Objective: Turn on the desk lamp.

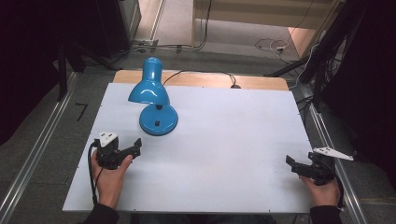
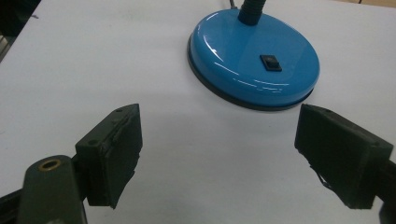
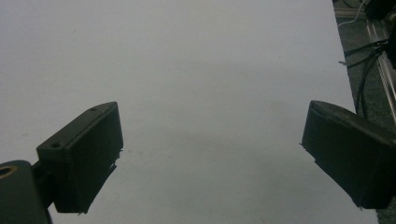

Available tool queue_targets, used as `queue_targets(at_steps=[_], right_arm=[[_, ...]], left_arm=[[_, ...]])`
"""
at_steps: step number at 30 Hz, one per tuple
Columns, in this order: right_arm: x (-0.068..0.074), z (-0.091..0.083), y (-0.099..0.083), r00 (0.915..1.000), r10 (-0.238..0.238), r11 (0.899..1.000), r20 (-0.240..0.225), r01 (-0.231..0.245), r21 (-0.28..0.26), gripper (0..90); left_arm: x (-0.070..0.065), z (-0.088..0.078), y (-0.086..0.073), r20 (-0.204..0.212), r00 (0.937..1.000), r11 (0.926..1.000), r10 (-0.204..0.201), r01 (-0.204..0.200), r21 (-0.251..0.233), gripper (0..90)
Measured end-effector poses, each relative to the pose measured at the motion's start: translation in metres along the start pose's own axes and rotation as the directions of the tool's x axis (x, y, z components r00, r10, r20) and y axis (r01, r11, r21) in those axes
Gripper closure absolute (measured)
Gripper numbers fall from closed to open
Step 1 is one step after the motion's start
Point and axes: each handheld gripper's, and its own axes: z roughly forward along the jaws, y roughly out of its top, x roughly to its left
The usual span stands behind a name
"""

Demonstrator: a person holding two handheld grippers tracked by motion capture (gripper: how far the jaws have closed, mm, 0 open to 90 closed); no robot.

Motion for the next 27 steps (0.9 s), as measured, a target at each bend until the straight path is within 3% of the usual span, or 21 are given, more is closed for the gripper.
queue_targets(at_steps=[27], right_arm=[[0.000,0.001,0.000,1.0000,-0.005,1.000,0.003,0.005,0.002,3.7]], left_arm=[[-0.010,0.018,0.013,0.010,0.9999,0.9999,0.011,-0.011,-0.006,15.3]])
